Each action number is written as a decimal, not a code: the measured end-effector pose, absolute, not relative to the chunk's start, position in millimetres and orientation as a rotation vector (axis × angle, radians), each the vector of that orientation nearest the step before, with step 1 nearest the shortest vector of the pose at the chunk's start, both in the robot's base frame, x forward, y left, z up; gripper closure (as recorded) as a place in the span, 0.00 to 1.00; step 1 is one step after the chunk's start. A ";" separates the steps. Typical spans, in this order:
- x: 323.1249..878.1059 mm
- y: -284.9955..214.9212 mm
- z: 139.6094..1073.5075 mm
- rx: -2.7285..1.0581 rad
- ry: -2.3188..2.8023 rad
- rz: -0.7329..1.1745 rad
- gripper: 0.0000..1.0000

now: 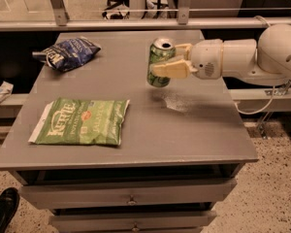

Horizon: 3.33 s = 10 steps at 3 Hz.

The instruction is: Move green can near green jalapeno chip bag

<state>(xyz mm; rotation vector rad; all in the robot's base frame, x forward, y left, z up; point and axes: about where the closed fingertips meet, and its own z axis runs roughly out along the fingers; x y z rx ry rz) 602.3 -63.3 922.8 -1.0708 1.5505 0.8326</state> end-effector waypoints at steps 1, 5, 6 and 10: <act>567.1 -54.7 913.3 -1.096 1.553 0.902 1.00; 495.3 -36.4 868.4 -1.160 1.640 1.099 0.39; 495.2 -36.4 868.5 -1.161 1.640 1.099 0.15; 526.8 -114.6 928.8 -1.337 1.602 0.880 0.00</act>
Offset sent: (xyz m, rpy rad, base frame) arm -0.0996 0.0046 -0.0466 -0.0097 0.1822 0.1203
